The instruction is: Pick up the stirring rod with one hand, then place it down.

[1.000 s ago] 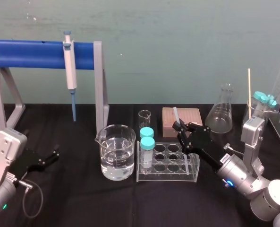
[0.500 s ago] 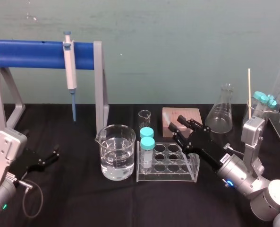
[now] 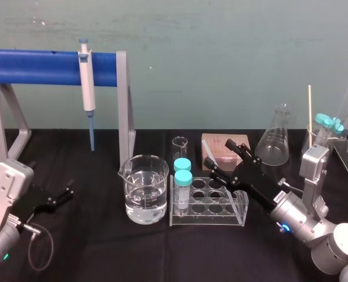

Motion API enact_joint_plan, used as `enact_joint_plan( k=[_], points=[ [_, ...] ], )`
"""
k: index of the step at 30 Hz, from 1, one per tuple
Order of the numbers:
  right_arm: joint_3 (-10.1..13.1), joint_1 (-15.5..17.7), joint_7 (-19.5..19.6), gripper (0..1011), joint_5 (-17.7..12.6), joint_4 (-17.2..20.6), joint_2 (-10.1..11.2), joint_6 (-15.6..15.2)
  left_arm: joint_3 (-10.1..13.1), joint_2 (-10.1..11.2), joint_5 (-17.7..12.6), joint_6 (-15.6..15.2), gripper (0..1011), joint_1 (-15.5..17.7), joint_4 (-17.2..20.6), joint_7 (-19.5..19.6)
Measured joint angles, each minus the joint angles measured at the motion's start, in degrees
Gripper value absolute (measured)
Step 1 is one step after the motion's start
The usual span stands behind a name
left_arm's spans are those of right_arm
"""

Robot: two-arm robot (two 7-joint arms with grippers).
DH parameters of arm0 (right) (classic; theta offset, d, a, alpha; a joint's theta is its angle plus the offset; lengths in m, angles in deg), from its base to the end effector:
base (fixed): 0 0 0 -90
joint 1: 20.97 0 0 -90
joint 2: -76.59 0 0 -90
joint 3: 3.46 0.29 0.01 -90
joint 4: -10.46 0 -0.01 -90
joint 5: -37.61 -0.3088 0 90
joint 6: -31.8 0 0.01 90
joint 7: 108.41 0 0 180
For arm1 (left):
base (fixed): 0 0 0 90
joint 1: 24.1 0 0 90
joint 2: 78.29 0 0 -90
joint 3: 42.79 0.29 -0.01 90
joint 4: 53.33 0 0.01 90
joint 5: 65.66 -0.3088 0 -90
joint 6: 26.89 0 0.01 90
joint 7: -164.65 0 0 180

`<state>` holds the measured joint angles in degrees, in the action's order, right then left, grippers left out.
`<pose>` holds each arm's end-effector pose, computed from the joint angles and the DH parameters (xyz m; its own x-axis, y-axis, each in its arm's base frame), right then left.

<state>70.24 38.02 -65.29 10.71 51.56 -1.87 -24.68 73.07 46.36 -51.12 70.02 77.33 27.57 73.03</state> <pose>0.4518 -0.0498 -0.3504 0.6998 -0.7095 0.0829 0.6744 0.6945 0.2506 0.3581 0.0827 -0.3023 0.2922 0.8802 0.3739 -0.9553 0.2873 0.0702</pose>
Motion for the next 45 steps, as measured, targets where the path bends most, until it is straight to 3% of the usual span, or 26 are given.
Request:
enact_joint_plan(
  k=[7,13,16,23,30,34,45],
  points=[
    [0.0,0.0,0.0,1002,0.0,0.0,0.0,0.0,0.0,0.0,0.0,0.0,1000,0.0,0.0,0.0],
    [0.26,1.17,1.69,1000,0.49,3.25,0.34,-0.35,0.0,0.0,0.0,0.0,1000,0.0,0.0,0.0],
    [0.78,2.24,3.88,1000,1.05,5.83,0.53,-0.31,0.0,0.0,0.0,0.0,1000,0.0,0.0,0.0],
    [2.64,5.42,12.83,1000,5.44,13.03,1.13,0.49,0.0,0.0,0.0,0.0,1000,0.0,0.0,0.0],
    [5.95,8.92,21.57,1000,8.6,19.33,1.69,-3.89,0.0,0.0,0.0,0.0,1000,0.0,0.0,0.0],
    [8.52,11.63,26.11,1000,9.03,22.97,2.1,-9.38,0.0,0.0,0.0,0.0,1000,0.0,0.0,0.0],
    [11.63,15.54,29.77,1000,8.46,26.68,2.52,-20.67,0.0,0.0,0.0,0.0,1000,0.0,0.0,0.0]
  ],
)
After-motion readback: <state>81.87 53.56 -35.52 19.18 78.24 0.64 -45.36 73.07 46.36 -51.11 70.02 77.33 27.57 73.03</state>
